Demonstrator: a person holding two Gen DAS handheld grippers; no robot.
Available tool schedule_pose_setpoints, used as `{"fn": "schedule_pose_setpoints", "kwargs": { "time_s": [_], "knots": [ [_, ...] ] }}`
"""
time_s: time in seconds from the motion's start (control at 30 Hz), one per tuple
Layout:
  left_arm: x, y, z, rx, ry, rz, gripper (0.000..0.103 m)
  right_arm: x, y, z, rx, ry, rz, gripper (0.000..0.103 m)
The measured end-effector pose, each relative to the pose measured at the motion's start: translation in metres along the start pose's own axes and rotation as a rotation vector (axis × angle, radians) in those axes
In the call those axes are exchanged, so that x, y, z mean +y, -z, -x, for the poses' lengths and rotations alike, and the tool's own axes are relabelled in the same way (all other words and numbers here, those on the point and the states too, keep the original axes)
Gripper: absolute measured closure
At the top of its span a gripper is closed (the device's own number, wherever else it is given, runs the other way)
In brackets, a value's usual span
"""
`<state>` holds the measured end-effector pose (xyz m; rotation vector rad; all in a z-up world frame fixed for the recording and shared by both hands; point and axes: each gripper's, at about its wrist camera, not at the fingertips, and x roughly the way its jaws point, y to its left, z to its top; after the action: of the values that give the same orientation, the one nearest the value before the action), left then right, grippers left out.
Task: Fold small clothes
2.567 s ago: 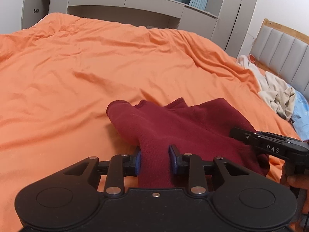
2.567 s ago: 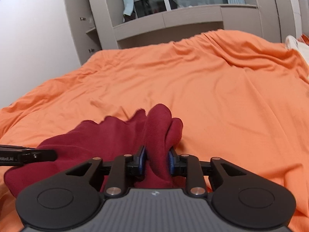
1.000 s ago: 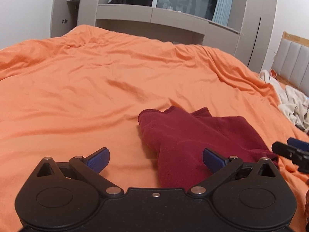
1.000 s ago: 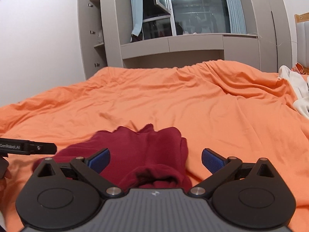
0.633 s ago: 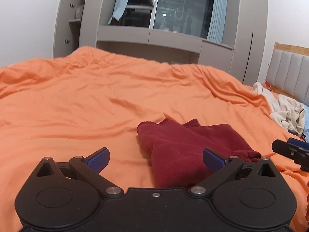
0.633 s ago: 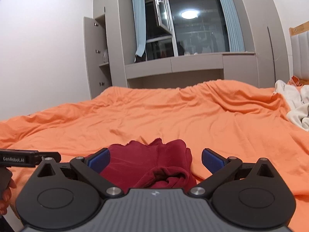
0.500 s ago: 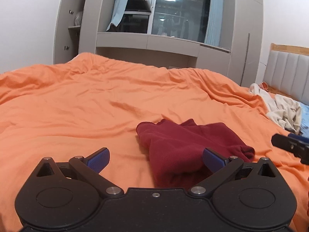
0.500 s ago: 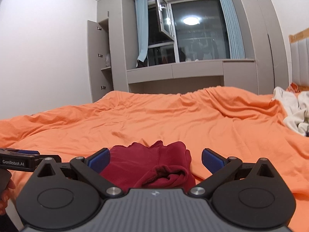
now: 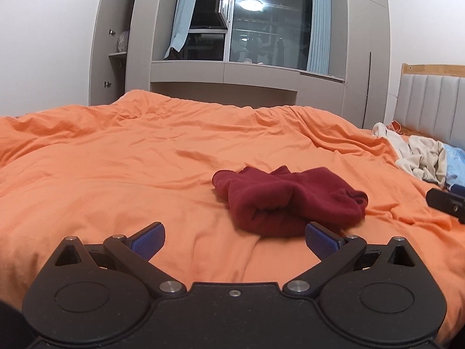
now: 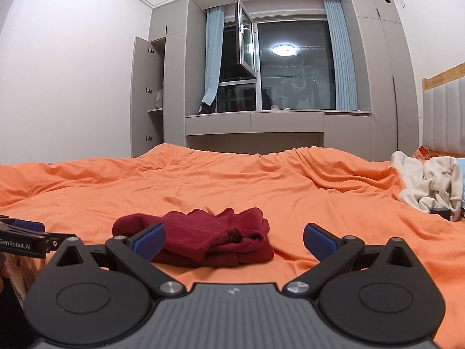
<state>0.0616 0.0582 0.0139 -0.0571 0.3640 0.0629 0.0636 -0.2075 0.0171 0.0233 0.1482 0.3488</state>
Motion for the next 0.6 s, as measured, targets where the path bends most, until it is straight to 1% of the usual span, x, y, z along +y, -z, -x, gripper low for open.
{"fn": "schedule_pose_setpoints", "kwargs": {
  "time_s": [0.17,0.3,0.43,0.6],
  "knots": [
    [-0.004,0.013,0.013,0.005,-0.003,-0.027,0.001,0.004,0.009,0.012,0.024,0.005,-0.021,0.000],
    [-0.003,0.020,0.021,0.008,-0.001,-0.017,0.001,0.007,0.019,0.020,0.062,0.017,-0.029,0.000],
    [-0.003,0.026,0.024,0.025,-0.002,-0.014,0.001,0.010,0.025,0.023,0.085,0.027,-0.024,0.000],
    [-0.004,0.030,0.023,0.044,0.003,-0.032,0.001,0.010,0.024,0.022,0.093,0.035,-0.027,0.000]
  ]
}}
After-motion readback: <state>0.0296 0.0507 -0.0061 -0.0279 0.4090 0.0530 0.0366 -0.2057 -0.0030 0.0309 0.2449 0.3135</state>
